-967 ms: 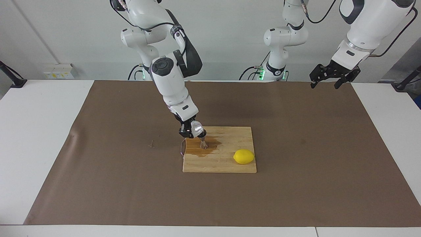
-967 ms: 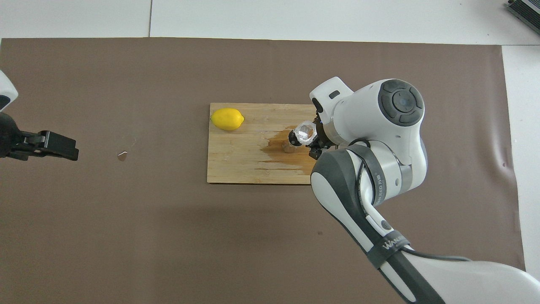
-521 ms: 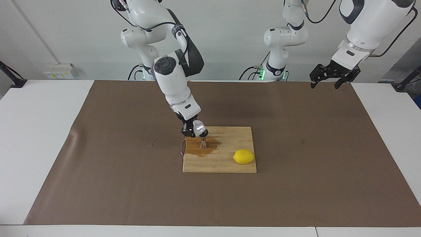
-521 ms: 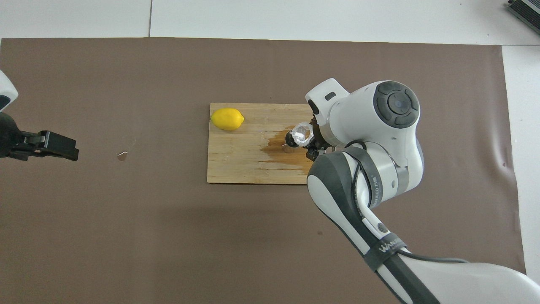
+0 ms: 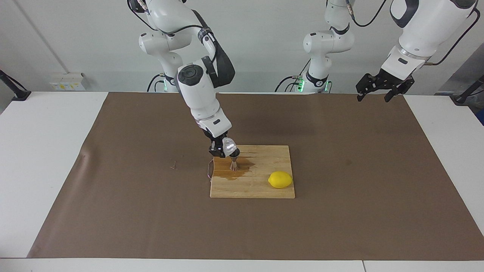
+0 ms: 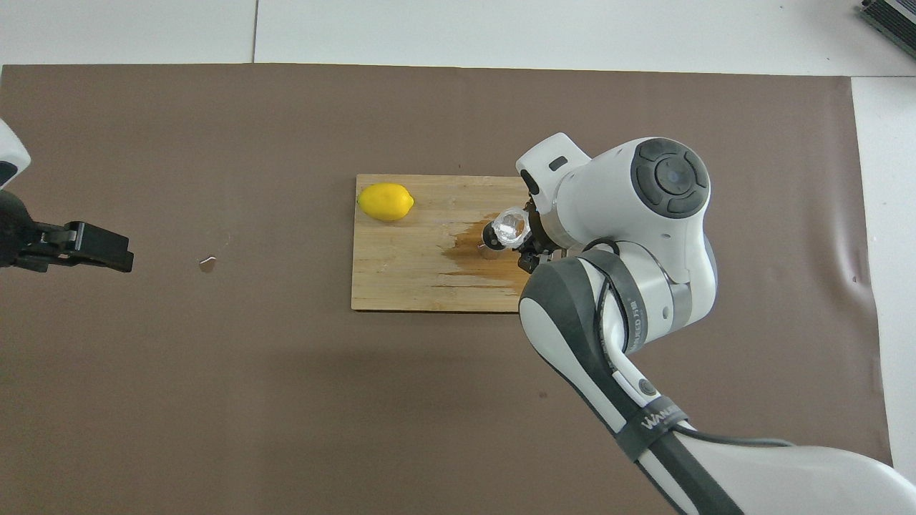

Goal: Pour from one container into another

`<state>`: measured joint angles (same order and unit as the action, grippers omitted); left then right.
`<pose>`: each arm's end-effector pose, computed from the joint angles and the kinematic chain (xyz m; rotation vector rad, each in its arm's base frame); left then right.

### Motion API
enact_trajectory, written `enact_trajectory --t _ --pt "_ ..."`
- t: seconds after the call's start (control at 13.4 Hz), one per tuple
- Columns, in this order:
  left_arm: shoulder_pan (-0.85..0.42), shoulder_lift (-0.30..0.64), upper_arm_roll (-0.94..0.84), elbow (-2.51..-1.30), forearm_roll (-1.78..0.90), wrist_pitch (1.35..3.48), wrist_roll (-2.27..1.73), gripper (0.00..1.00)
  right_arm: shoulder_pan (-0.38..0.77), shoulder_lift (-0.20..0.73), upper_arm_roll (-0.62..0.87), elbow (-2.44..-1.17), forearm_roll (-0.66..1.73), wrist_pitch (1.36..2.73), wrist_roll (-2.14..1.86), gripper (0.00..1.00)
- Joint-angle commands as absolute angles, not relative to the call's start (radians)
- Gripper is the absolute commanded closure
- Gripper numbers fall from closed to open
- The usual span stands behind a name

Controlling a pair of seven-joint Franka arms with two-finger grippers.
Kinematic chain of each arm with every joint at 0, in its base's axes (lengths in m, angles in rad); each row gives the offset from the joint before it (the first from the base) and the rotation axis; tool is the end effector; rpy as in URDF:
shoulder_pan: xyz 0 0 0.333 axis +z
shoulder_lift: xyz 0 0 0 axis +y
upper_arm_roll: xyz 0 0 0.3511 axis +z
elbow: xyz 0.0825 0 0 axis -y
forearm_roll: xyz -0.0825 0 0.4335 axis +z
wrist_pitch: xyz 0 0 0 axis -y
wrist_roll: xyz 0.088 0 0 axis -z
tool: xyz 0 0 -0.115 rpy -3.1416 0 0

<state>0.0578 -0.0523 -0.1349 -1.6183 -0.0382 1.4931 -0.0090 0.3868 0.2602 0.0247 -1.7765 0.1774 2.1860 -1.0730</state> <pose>0.5744 -0.0512 0.6512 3.1096 -0.1077 -0.1162 0.6379 0.2854 0.4301 -2.3228 -1.9396 -0.2918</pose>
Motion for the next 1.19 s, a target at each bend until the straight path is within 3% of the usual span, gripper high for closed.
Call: enact_trajectory --t 0.0,1.12 --pt "0.055 -0.078 -0.130 -1.641 -0.029 1.485 -0.002 0.00 0.385 0.252 0.031 -1.766 0.155 2.194 -1.080 0.63" --pt "0.055 -0.078 -0.130 -1.641 -0.029 1.485 -0.002 0.00 0.407 0.236 0.031 -1.809 0.014 2.192 -1.063 0.65"
